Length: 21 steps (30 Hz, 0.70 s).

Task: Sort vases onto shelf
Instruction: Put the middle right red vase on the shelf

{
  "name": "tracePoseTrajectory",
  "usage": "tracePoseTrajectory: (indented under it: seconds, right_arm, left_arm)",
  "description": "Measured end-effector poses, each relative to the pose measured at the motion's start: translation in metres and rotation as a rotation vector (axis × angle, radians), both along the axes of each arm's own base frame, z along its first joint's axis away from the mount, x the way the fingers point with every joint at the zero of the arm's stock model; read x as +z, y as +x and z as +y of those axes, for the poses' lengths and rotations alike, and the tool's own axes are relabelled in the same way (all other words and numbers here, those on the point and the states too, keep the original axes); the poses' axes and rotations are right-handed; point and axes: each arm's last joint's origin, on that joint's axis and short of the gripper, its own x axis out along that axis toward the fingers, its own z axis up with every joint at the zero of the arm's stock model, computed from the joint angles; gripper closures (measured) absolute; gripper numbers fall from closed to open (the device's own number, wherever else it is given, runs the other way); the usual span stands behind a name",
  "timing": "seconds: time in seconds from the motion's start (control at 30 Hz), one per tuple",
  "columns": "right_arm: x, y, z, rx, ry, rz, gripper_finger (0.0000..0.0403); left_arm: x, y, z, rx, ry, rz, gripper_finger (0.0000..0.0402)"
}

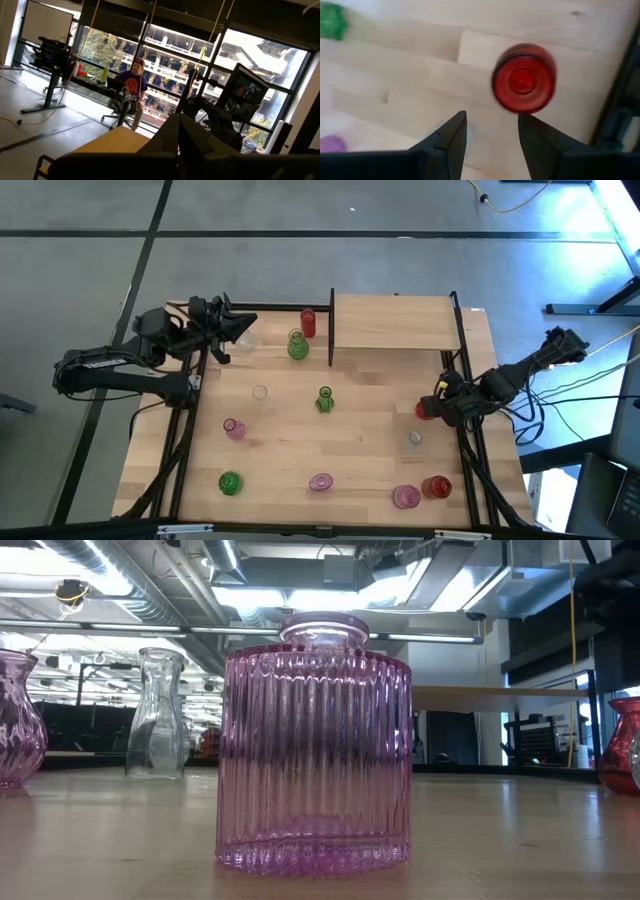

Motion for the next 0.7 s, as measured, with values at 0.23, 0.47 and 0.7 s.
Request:
tracePoseTrajectory:
  seconds: [0.23, 0.47, 0.7]
  right_arm:
    - [-0.007, 0.005, 0.002, -0.127, -0.041, 0.076, 0.024]
    - [-0.005, 0.009, 0.004, -0.23, -0.027, 0.046, 0.024]
    - [0.006, 0.005, 0.002, -0.246, -0.047, 0.078, 0.024]
  left_arm:
    - [0.0, 0.0, 0.0, -0.001, -0.002, -0.001, 0.0401]
    - [0.0, 0.0, 0.0, -0.005, -0.006, -0.002, 0.0401]
    - [0.0, 0.0, -0.001, -0.027, -0.001, -0.002, 0.0401]
